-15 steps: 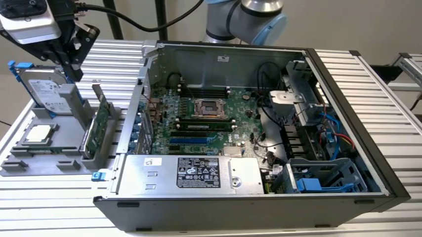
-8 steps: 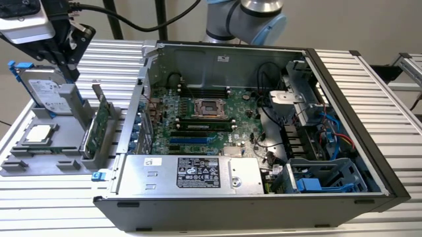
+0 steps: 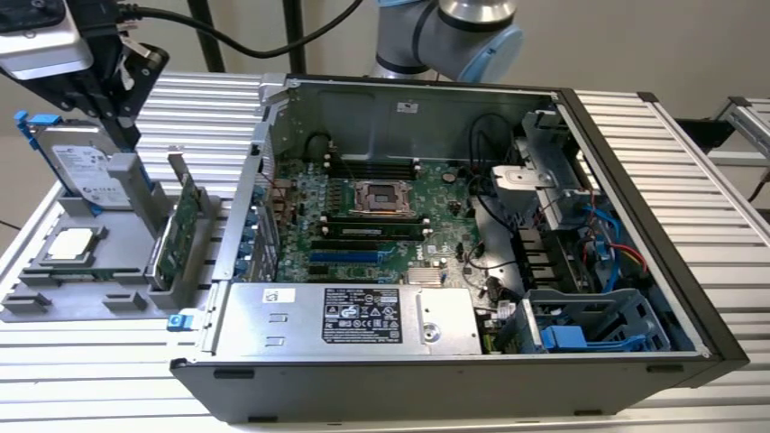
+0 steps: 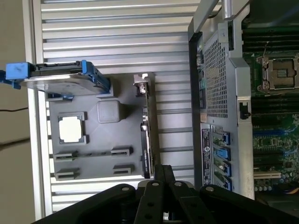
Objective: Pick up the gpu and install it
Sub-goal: 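Reach for the gpu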
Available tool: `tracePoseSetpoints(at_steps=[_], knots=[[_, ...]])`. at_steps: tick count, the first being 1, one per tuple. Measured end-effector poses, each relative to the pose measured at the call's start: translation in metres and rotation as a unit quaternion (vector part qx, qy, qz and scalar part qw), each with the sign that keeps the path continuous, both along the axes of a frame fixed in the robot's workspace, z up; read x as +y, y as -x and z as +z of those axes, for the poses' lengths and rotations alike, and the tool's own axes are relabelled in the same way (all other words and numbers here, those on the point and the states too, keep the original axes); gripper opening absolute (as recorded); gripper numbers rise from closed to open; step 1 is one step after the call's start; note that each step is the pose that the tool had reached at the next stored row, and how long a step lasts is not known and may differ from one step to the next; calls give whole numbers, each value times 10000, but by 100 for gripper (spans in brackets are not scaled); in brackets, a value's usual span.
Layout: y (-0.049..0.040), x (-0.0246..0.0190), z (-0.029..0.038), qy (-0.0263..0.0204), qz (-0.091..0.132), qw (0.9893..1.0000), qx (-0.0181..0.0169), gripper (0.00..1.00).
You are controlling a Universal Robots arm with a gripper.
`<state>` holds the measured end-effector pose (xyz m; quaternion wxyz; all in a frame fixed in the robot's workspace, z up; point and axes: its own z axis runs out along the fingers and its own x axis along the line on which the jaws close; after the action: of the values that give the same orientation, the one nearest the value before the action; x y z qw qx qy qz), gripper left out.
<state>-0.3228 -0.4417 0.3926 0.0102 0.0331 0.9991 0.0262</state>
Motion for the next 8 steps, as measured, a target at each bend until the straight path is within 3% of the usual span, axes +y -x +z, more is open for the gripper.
tracePoseSetpoints(at_steps=[8], knots=[[24, 0, 1, 0, 0, 10000, 3, 0]])
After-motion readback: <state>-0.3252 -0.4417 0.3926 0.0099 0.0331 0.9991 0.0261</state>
